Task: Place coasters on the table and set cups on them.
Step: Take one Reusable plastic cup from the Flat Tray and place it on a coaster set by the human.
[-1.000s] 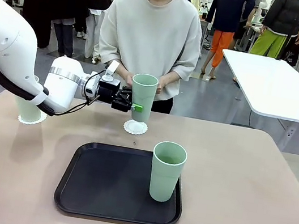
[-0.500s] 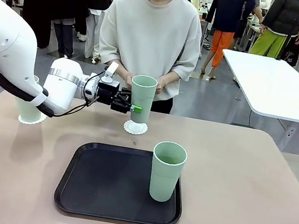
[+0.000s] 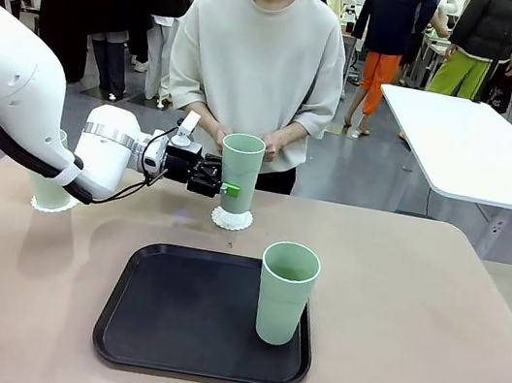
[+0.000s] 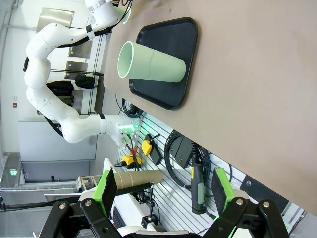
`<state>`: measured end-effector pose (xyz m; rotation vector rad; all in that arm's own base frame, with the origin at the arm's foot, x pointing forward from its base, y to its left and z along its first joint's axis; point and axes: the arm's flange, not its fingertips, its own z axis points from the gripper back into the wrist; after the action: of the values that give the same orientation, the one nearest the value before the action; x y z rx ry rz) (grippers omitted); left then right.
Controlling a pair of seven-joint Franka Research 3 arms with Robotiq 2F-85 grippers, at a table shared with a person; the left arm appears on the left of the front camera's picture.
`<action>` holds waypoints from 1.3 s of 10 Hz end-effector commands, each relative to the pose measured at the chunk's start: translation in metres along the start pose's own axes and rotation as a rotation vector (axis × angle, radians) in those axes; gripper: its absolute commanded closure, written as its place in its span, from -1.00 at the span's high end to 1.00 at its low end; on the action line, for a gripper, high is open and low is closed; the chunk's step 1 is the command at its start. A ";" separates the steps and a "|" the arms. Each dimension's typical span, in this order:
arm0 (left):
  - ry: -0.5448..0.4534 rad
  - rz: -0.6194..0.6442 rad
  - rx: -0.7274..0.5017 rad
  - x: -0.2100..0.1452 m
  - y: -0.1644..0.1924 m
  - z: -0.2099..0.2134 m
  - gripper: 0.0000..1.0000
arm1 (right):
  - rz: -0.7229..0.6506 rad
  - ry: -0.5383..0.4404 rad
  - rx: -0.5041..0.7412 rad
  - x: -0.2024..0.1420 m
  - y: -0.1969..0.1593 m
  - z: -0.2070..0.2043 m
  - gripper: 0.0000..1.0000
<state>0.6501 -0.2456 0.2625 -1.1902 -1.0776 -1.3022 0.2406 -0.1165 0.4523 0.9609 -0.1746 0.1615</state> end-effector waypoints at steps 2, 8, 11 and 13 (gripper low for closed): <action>0.020 0.015 -0.020 -0.002 0.018 -0.003 0.68 | 0.014 -0.009 0.021 0.001 -0.002 -0.002 1.00; 0.016 0.023 -0.021 -0.022 0.029 -0.007 0.68 | 0.014 -0.009 0.021 0.001 -0.002 -0.002 1.00; 0.034 0.014 -0.013 -0.026 0.032 -0.008 0.68 | 0.014 -0.009 0.021 0.001 -0.002 -0.002 1.00; 0.044 0.019 -0.018 -0.027 0.033 -0.009 0.68 | 0.014 -0.009 0.021 0.001 -0.002 -0.002 1.00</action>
<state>0.6714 -0.2483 0.2318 -1.1857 -1.0566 -1.3077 0.2406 -0.1165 0.4524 0.9609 -0.1746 0.1615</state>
